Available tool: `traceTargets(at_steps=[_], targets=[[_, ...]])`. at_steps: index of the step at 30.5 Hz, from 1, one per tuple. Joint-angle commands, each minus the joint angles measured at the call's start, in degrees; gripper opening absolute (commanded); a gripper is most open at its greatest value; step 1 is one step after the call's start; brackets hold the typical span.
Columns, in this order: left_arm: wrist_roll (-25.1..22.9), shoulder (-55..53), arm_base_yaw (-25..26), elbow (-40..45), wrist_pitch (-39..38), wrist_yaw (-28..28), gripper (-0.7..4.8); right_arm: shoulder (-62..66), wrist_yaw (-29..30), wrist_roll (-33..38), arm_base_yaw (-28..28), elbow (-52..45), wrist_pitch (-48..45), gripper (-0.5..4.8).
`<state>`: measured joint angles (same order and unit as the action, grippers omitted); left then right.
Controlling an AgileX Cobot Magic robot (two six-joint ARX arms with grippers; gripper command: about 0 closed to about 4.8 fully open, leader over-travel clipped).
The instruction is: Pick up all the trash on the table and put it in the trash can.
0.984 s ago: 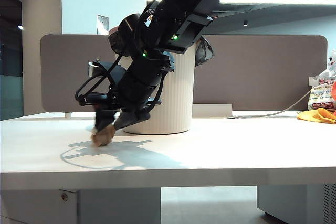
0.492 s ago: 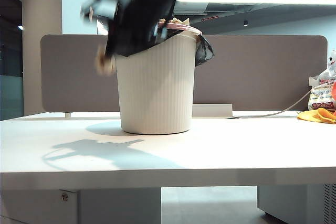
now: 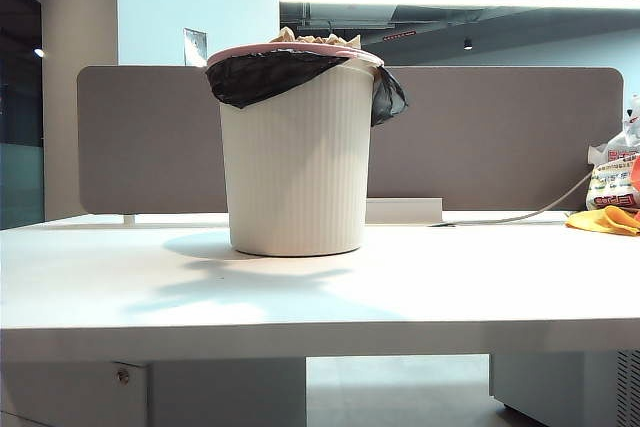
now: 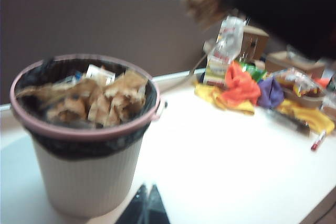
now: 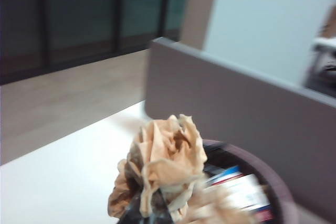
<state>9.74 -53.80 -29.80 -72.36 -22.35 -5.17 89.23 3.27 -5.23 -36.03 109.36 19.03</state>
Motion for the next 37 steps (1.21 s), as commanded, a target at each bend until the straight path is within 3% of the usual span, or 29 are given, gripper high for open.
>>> traceTargets(at_steps=[1,6,12,17,23,29,31,34,37], targets=[[0.15,-4.5,0.0,-4.07,0.63,-0.48,-0.05,2.69,0.74,0.07,2.97,5.55,1.38,-0.06],[-0.2,-11.82,0.0,-11.91,1.31,-0.44,-0.05,8.52,3.15,1.49,8.11,12.15,1.4,-0.05],[-2.29,-17.51,0.02,-18.56,0.96,0.46,-0.05,18.32,4.81,2.25,9.11,15.34,-1.64,-0.05],[-2.36,-18.47,0.02,-18.95,-0.85,1.36,-0.05,25.53,8.13,2.27,9.11,16.26,-3.02,-0.05],[-3.93,-18.45,0.02,-18.95,-8.0,1.51,-0.05,29.48,8.28,3.93,9.11,16.24,-4.55,-0.05],[-3.93,-18.45,0.02,-18.95,-8.44,1.46,-0.05,29.51,8.26,3.93,9.09,16.28,-5.88,0.01],[-3.91,-18.45,0.02,-18.95,-8.5,1.44,-0.05,29.51,8.26,3.91,9.09,16.44,-5.88,0.62],[-3.72,-18.38,0.02,-18.95,-8.61,1.29,-0.05,29.48,8.26,3.69,9.11,16.46,-5.7,2.89],[-3.72,-18.29,0.02,-18.97,-8.85,1.27,-0.05,29.48,8.26,3.69,9.09,16.46,-5.57,4.79]])
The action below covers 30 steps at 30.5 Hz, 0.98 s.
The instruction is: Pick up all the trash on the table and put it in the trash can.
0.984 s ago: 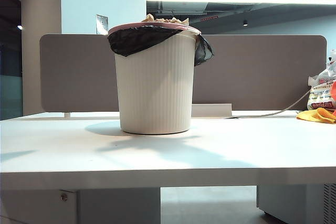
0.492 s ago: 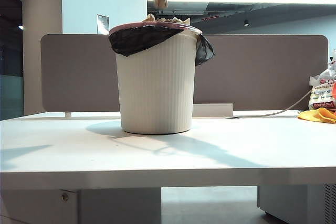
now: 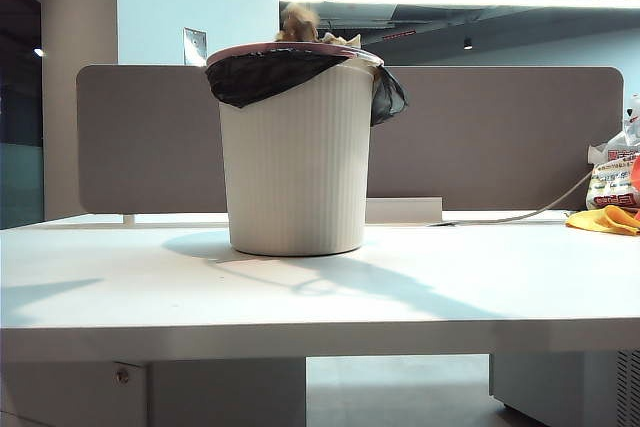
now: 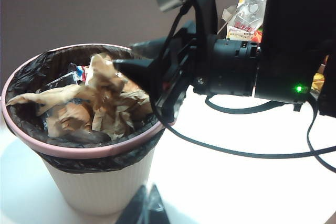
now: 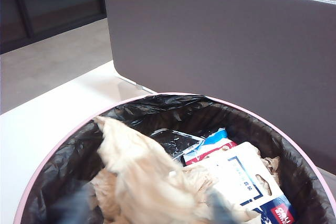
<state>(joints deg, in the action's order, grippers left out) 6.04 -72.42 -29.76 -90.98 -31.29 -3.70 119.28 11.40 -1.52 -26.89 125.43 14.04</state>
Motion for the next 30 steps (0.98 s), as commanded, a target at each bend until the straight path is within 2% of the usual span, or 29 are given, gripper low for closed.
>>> traceTargets(at_steps=[1,9,10,11,12,13,17,22,25,30], targets=[[-0.02,0.55,-0.02,-0.35,0.02,-0.2,-0.05,-0.63,0.13,-0.02,-0.04,0.39,-0.57,4.79],[-0.04,4.83,-0.02,-0.35,-0.59,0.04,-0.05,-6.25,0.09,-0.22,-0.07,0.44,4.63,4.79],[-0.04,5.73,-0.02,-0.33,-0.87,0.07,-0.05,-7.65,0.09,-0.22,-0.07,0.44,6.29,4.64],[-0.04,6.69,-0.02,-0.33,-1.29,0.09,-0.05,-9.18,0.11,-0.22,-0.07,0.44,8.07,3.62],[-0.02,8.0,-0.02,-0.33,-1.9,0.17,-0.05,-10.99,0.17,-0.24,-0.07,0.44,10.23,1.61],[0.0,9.07,-0.02,-0.33,-2.69,0.59,-0.05,-12.37,0.35,-0.46,-0.07,0.42,11.56,0.05],[0.0,13.31,-0.02,-0.31,-9.42,1.33,-0.05,-17.11,0.57,-0.68,-0.11,0.42,16.13,-0.09],[-0.26,18.8,-0.02,-0.13,-19.15,1.57,-0.05,-24.06,0.5,-1.79,-0.15,0.33,26.34,-0.09],[-1.22,23.15,-0.02,1.36,-19.89,1.53,-0.05,-28.98,0.07,-3.15,-0.33,-0.48,31.43,-0.09],[-1.84,30.64,-0.02,7.06,-20.39,1.66,-0.05,-40.02,-7.82,-4.37,-3.37,-6.91,33.94,-0.09]])
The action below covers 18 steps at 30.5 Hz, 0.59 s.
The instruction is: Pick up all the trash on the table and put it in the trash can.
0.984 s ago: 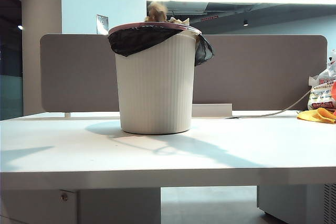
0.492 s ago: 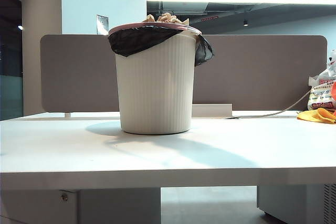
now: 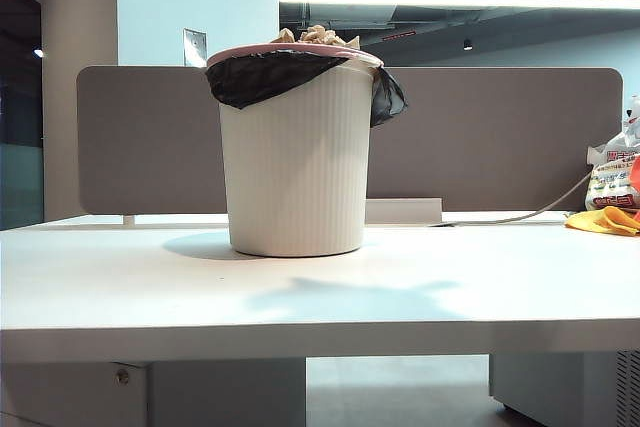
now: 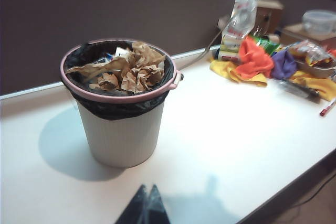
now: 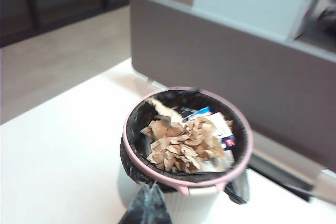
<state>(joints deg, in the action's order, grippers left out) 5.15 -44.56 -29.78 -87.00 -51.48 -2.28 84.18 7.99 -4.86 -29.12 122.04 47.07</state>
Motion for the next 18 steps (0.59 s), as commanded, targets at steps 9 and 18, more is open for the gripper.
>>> traceTargets(at_steps=[9,18], targets=[[-1.55,11.5,0.0,15.12,0.09,-0.57,-0.05,-27.19,-7.69,-0.35,-1.27,-24.17,3.54,-0.09],[4.59,11.93,-0.02,32.3,18.32,-6.69,-0.05,-45.16,-5.62,5.79,-1.29,-56.41,-9.2,-0.09]])
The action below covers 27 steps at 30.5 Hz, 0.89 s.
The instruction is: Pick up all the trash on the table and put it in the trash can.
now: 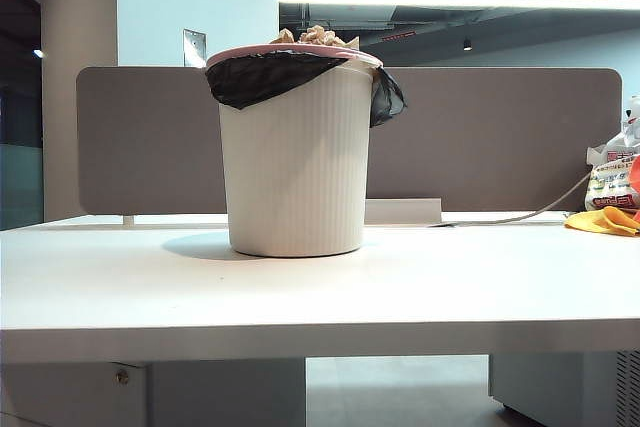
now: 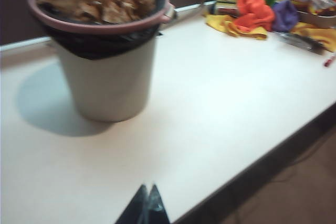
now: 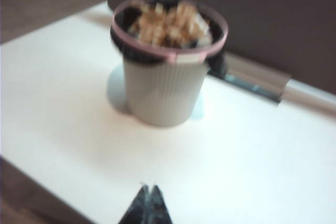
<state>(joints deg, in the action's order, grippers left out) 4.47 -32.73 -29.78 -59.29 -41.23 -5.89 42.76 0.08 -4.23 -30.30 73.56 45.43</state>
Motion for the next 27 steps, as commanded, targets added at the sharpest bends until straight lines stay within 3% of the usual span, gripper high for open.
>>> traceTargets(at_steps=[1,7,17,22,27], targets=[[5.77,0.13,-0.02,6.69,10.4,-3.41,-0.05,-5.14,2.69,6.45,-0.11,-11.52,-9.81,-0.09],[3.89,0.13,-0.02,18.75,23.89,-3.37,-0.05,-11.43,6.16,7.48,-0.13,-33.05,-27.06,-0.08],[3.91,0.11,-0.02,36.41,41.07,-2.71,-0.05,-8.5,7.52,7.45,-0.15,-54.93,-53.18,-0.08],[3.98,0.11,-0.02,44.44,45.79,1.73,-0.05,-6.03,7.52,7.45,-0.15,-61.51,-57.75,-0.08],[4.24,0.11,-0.02,50.27,51.25,1.49,-0.05,-5.57,7.54,7.45,-0.15,-65.51,-58.16,-0.08]])
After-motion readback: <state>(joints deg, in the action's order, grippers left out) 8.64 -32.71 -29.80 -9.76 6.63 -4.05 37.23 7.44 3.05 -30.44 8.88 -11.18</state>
